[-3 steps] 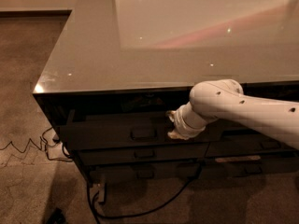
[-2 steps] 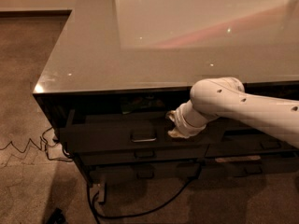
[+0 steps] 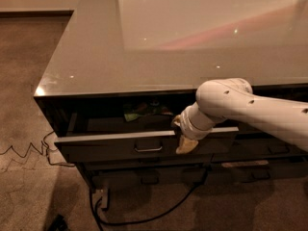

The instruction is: Open top drawer

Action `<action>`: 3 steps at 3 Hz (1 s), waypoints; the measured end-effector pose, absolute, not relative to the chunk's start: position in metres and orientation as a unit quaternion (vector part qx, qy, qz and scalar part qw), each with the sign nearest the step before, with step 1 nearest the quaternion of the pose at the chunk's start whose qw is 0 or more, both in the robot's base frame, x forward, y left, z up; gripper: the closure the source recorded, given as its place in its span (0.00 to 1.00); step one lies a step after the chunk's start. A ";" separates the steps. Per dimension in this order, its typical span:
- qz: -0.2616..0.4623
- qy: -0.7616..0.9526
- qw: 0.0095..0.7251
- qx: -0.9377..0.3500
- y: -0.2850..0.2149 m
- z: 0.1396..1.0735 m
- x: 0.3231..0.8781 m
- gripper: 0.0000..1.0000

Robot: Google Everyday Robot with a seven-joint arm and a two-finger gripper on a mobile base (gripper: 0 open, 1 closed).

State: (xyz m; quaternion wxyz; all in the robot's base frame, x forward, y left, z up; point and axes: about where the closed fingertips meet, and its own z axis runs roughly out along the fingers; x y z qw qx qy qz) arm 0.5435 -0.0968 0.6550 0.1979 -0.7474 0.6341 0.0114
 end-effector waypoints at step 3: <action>0.015 0.628 0.201 -0.751 -0.082 0.644 0.514 0.19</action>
Offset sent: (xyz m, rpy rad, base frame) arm -0.0289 0.0225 -0.0110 0.0256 -0.0104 0.0262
